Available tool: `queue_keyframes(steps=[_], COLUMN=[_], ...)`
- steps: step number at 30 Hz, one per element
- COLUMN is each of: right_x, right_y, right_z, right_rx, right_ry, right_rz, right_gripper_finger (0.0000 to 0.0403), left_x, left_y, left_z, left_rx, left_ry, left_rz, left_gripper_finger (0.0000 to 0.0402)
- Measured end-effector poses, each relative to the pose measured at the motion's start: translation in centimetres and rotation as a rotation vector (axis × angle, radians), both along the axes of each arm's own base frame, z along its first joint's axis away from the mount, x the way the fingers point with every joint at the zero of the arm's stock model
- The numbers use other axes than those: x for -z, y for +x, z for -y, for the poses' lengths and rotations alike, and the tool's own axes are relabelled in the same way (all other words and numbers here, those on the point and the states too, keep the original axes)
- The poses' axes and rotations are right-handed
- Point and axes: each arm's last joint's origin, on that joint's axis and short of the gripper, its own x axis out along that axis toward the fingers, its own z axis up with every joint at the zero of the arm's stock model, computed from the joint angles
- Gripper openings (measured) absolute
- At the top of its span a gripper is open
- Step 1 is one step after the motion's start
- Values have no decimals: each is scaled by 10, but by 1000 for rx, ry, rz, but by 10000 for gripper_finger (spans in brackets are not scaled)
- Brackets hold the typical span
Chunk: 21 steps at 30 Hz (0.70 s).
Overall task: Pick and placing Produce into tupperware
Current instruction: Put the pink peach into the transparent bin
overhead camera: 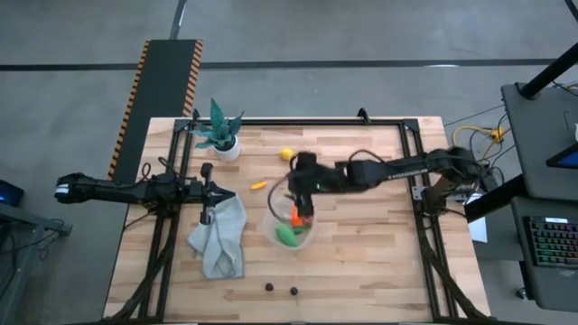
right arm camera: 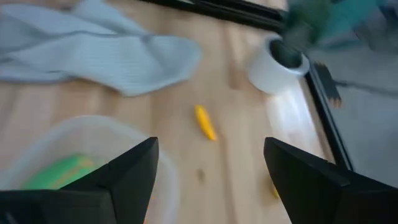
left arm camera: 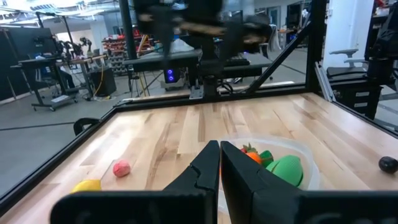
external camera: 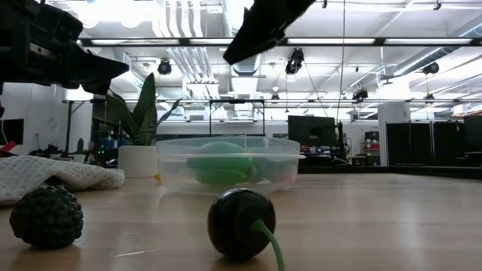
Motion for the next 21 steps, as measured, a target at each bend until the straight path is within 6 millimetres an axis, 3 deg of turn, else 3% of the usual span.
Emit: queue_keyframes(steps=[5, 11, 15, 21], right_x=[8, 38, 67, 105], right_y=[-6, -27, -41, -41], right_z=[69, 138, 160, 165], right_rx=[152, 298, 347, 344], right_ry=[90, 193, 269, 330], right_rz=[-44, -115, -176, -248], right_gripper_finger=[281, 282, 274, 267], left_x=[0, 0, 0, 0], left_y=[0, 0, 0, 0], left_z=[0, 0, 0, 0], left_rx=[0, 0, 0, 0], left_ry=[0, 0, 0, 0], left_rz=[1, -1, -3, -1], left_gripper_finger=[0, 0, 0, 0])
